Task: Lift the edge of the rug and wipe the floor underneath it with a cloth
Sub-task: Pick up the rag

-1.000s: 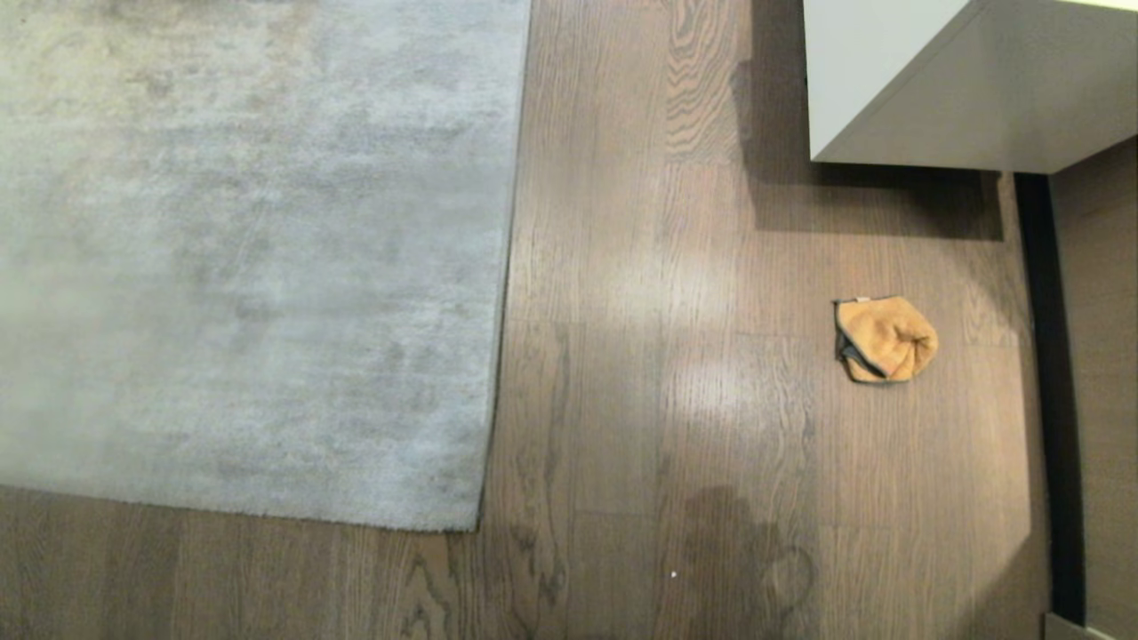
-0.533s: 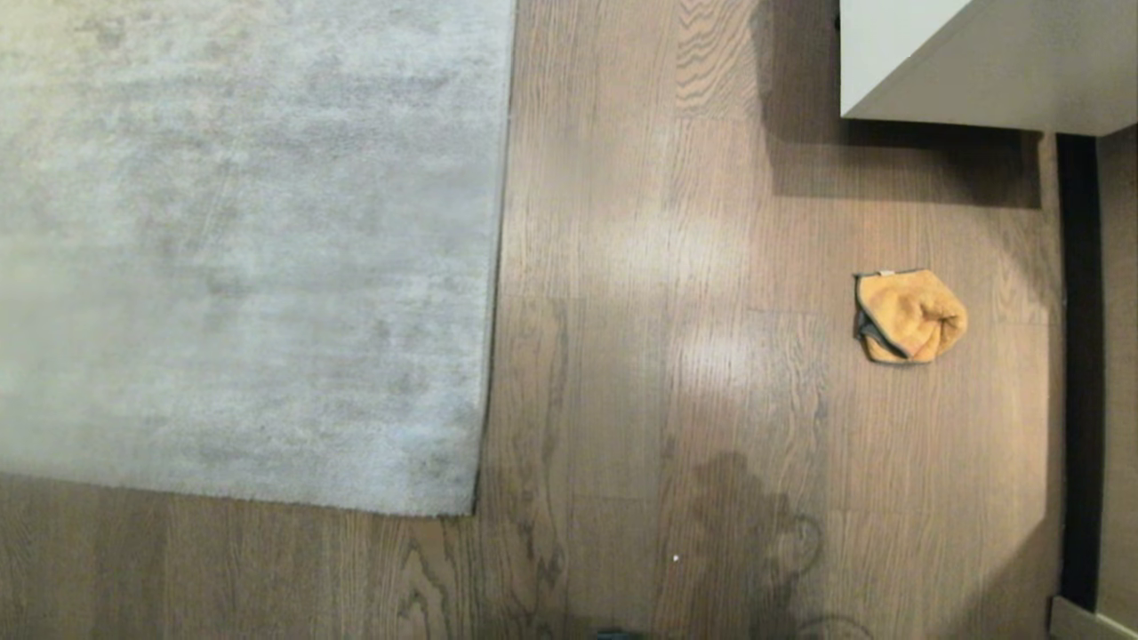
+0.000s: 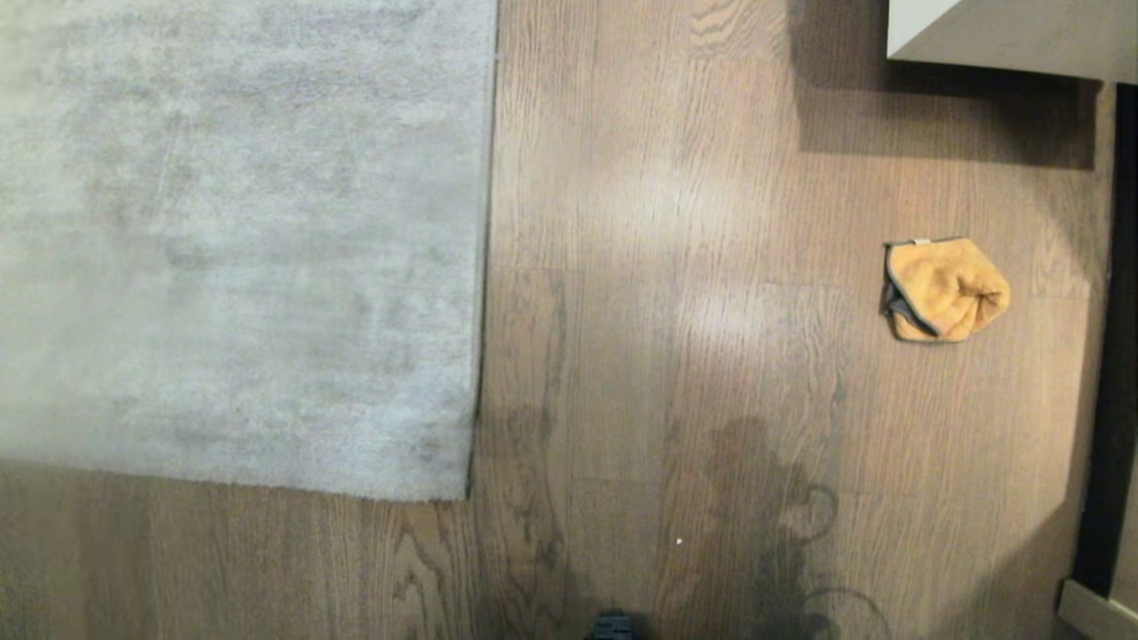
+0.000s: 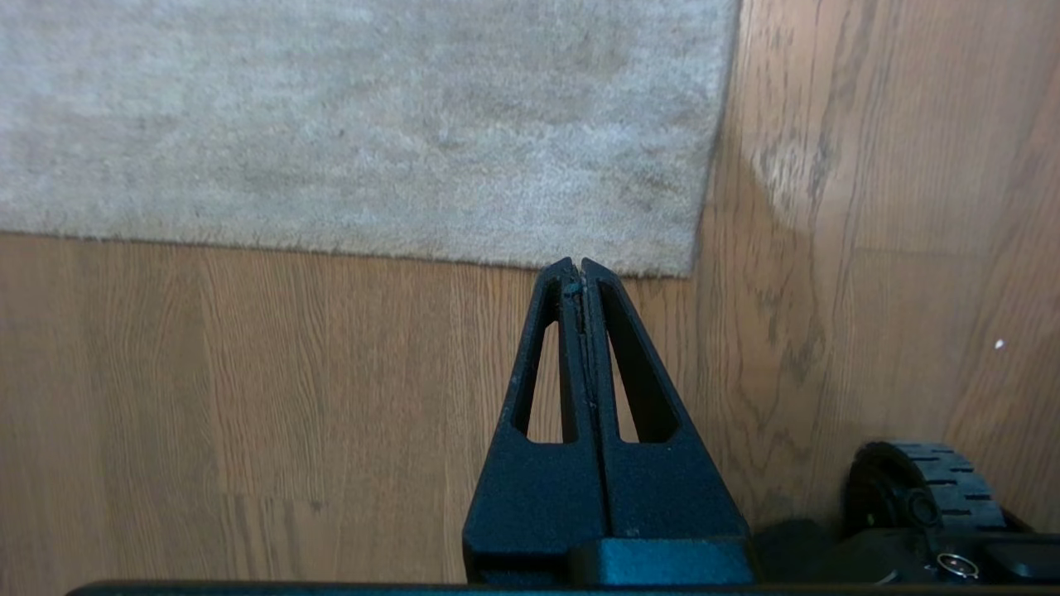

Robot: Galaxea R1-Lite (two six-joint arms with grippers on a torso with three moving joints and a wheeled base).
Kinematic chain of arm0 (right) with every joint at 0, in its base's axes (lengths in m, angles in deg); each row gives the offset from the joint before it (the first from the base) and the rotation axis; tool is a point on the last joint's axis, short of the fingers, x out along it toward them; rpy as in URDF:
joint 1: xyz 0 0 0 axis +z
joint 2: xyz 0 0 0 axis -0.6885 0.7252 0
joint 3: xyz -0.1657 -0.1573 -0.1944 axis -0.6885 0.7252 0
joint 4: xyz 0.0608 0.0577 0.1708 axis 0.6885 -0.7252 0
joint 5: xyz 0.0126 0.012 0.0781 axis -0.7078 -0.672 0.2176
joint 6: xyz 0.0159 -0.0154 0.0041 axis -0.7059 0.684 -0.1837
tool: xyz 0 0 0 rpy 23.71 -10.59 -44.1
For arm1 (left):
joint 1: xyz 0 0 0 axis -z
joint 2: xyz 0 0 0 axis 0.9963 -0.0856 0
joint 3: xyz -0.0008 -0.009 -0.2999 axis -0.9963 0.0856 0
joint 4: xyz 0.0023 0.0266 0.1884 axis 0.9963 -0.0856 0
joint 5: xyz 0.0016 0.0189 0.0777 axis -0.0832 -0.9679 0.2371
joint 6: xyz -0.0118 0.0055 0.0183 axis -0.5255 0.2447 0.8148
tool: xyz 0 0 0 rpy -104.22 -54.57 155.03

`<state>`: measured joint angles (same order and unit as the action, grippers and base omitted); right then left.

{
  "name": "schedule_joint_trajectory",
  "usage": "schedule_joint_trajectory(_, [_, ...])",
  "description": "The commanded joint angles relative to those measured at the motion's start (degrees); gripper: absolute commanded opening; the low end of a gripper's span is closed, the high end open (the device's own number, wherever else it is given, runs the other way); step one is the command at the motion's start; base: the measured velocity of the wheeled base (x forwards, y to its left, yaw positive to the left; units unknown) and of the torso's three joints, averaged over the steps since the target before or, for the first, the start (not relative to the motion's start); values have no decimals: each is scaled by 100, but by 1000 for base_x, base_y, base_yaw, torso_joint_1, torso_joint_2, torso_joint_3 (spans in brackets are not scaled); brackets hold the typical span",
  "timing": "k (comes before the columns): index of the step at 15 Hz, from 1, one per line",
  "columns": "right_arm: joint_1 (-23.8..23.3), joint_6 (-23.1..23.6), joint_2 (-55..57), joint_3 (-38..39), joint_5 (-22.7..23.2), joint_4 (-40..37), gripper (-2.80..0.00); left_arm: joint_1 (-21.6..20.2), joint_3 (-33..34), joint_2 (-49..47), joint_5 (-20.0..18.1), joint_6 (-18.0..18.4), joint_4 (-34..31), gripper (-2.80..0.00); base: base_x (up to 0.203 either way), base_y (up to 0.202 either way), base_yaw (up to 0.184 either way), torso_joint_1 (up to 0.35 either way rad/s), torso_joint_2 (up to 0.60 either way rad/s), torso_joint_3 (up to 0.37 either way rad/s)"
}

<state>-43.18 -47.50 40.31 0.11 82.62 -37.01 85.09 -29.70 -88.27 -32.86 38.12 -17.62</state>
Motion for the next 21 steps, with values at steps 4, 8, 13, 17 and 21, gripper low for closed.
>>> schedule_joint_trajectory(4, [2,7,7,0,4,-1,-280,0,0,0,4,-3,-1,-280,0,0,0,2,2,-195])
schedule_joint_trajectory(8, [2,7,7,0,4,-1,-280,0,0,0,4,-3,-1,-280,0,0,0,2,0,-198])
schedule_joint_trajectory(13, [2,7,7,0,4,-1,-280,0,0,0,4,-3,-1,-280,0,0,0,2,5,-196])
schedule_joint_trajectory(17, [2,7,7,0,4,-1,-280,0,0,0,4,-3,-1,-280,0,0,0,2,0,-49])
schedule_joint_trajectory(21, [2,7,7,0,4,-1,-280,0,0,0,4,-3,-1,-280,0,0,0,0,0,0])
